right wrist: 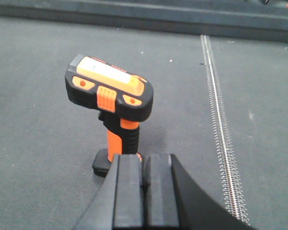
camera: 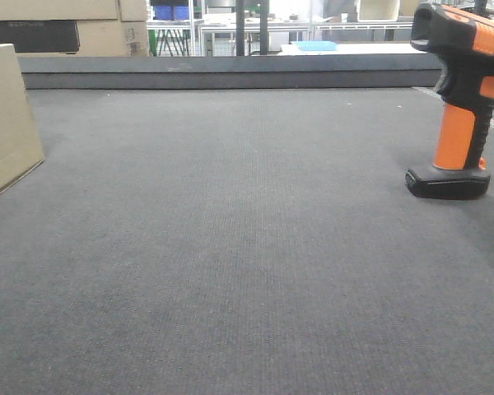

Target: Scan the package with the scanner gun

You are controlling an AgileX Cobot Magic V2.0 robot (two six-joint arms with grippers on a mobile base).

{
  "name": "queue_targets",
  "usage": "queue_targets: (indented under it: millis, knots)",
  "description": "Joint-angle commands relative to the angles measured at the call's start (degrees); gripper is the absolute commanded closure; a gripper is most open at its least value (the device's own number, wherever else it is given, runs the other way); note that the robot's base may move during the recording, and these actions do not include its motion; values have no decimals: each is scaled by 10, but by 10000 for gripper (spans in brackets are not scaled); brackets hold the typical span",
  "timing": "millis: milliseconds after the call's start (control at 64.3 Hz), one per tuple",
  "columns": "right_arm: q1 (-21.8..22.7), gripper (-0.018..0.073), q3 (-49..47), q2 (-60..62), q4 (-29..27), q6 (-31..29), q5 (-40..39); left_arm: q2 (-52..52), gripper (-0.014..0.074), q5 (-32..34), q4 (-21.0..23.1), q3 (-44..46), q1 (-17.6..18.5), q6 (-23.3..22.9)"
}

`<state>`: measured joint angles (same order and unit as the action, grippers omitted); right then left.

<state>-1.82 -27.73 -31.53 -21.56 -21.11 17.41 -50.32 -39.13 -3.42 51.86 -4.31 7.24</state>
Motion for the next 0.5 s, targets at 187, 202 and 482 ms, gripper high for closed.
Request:
queue_targets:
  millis: [187, 202, 482]
  knots:
    - [1, 713, 69, 102, 6, 0, -41, 177, 707, 202, 27, -195, 2, -4]
    - [1, 713, 74, 106, 6, 0, -44, 184, 707, 212, 34, -203, 2, -4]
    - [1, 713, 102, 147, 5, 0, -69, 247, 707, 361, 57, -314, 2, -4]
